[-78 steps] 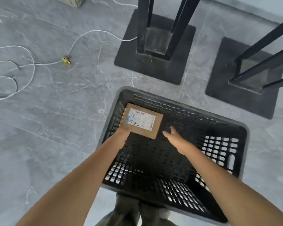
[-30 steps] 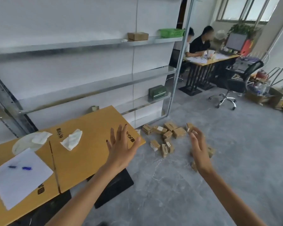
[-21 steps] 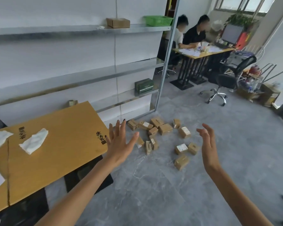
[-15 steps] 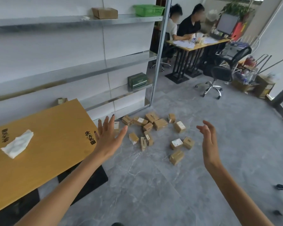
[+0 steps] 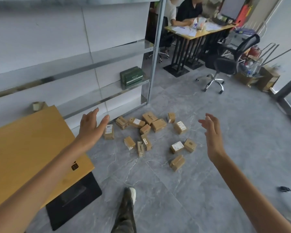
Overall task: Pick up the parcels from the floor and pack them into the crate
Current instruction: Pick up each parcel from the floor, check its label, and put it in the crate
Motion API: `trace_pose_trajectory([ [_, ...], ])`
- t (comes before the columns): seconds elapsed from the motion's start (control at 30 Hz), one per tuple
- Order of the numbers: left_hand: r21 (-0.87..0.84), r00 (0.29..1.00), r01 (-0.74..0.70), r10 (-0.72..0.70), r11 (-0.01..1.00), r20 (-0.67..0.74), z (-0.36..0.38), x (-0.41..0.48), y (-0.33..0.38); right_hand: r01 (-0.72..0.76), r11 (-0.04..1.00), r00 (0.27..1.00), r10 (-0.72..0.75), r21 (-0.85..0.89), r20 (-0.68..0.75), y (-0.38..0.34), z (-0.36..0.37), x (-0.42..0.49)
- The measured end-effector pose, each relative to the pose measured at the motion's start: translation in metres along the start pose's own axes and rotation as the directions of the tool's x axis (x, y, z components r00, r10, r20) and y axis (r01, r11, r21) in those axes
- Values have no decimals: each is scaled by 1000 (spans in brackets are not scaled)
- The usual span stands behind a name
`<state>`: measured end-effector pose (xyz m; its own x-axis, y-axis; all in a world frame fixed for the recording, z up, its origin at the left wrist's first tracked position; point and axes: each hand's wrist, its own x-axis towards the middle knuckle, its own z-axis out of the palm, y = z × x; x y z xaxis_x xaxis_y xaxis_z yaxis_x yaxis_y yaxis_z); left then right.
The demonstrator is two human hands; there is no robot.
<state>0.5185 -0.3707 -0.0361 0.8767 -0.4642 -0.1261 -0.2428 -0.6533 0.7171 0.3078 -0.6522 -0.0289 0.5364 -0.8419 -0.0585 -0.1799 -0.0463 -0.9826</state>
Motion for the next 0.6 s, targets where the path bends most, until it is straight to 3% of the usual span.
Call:
trace_pose_trajectory([
  [0.27, 40, 989, -38, 32, 998, 143, 24, 149, 36, -102, 995, 995, 102, -2, 0, -23, 77, 123],
  [0.37, 19, 969, 16, -20, 1000, 248, 43, 200, 54, -144, 990, 990, 144, 5, 4, -21, 95, 164],
  [0.43, -40, 934, 69, -50, 997, 353, 60, 233, 69, -182, 983, 983, 182, -1, 9, -15, 102, 196],
  [0.6, -173, 810, 381, -237, 908, 537, 130, 311, 86, -289, 957, 957, 289, -24, 5, 20, 111, 289],
])
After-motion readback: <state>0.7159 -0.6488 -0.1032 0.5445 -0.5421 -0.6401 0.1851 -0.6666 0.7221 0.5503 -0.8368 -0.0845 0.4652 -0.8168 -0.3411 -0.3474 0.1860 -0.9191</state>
